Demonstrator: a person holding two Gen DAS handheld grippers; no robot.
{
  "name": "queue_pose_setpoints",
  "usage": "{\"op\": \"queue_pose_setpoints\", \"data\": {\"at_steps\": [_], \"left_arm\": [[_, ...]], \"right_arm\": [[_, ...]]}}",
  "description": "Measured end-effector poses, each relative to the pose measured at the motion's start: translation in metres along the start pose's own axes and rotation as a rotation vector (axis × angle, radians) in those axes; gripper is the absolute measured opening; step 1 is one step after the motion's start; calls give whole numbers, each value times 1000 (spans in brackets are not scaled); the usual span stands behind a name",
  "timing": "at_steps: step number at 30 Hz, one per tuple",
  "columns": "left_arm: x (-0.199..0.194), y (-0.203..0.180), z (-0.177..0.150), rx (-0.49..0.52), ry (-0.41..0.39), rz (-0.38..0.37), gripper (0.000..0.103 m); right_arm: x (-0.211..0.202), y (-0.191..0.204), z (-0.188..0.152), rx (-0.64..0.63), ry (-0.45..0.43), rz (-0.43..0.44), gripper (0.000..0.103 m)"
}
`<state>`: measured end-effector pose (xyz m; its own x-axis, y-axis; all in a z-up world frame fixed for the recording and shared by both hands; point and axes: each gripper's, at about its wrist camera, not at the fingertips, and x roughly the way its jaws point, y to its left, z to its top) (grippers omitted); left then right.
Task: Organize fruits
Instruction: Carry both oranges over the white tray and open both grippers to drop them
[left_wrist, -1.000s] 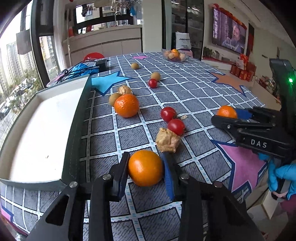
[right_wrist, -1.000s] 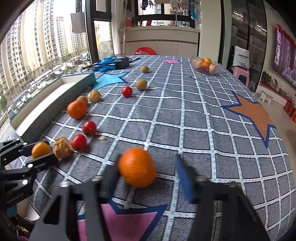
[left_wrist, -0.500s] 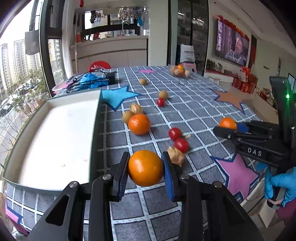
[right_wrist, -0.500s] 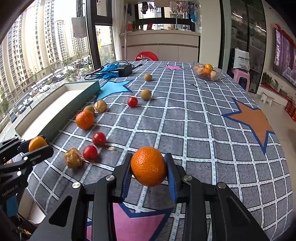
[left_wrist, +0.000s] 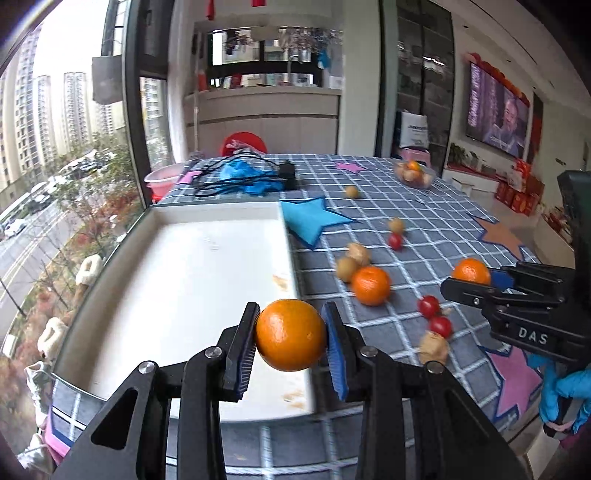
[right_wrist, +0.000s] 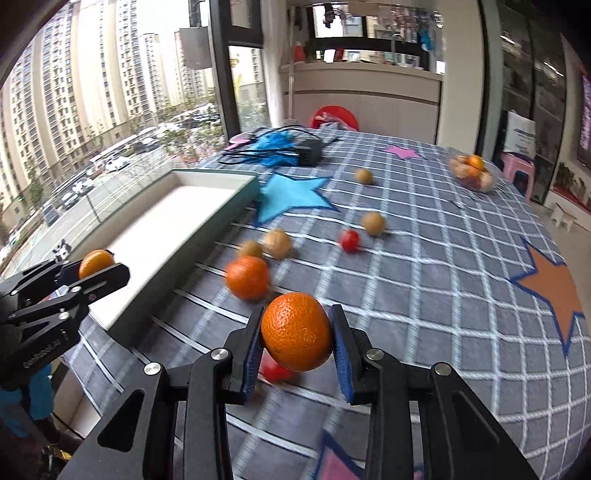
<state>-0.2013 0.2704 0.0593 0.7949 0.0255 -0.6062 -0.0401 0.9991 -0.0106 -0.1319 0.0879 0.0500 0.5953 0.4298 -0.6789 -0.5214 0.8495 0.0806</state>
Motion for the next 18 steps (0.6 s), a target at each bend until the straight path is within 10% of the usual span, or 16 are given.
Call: {"op": "queue_pose_setpoints", "data": {"at_steps": [18], "left_arm": [[31,80,-1,-120,30,147,38]], "right_arm": [[61,101,55,-136,68,169,36]]}}
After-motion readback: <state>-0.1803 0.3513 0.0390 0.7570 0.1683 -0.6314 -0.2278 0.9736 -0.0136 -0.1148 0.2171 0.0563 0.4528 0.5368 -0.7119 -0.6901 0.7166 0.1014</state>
